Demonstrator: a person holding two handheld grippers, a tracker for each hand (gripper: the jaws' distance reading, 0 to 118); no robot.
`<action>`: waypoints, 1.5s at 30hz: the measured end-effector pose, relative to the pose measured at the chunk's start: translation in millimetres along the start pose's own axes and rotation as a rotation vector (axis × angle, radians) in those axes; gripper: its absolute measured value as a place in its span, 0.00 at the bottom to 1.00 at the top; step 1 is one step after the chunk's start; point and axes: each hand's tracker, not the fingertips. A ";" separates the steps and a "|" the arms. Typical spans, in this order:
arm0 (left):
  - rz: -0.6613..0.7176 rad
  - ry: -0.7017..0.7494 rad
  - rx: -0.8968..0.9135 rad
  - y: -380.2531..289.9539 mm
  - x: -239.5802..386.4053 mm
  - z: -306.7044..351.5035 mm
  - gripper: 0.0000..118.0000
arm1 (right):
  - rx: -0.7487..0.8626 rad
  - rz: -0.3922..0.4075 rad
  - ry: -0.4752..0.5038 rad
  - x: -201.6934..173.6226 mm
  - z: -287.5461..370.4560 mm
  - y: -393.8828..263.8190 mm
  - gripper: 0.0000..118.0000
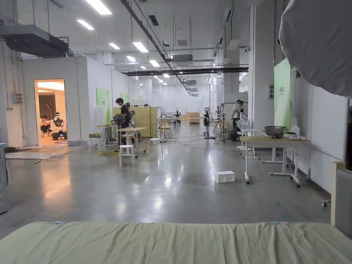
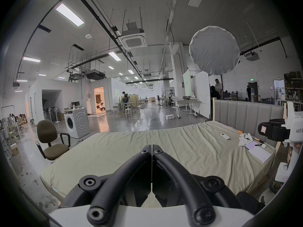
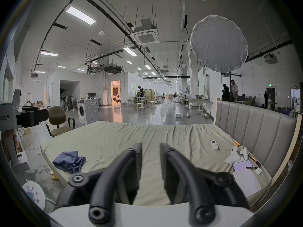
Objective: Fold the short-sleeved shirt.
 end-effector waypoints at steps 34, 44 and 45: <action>0.008 0.022 0.034 -1.2 1.5 -0.3 1.00 | -0.037 0.002 -0.003 -6.6 -8.8 5.7 1.00; 0.016 0.016 0.030 0.2 -0.5 -0.1 1.00 | 0.002 -0.034 -0.075 -19.0 -0.7 31.3 1.00; 0.019 0.018 0.032 0.6 -0.9 0.2 1.00 | 0.005 -0.007 -0.076 -21.7 1.0 33.1 1.00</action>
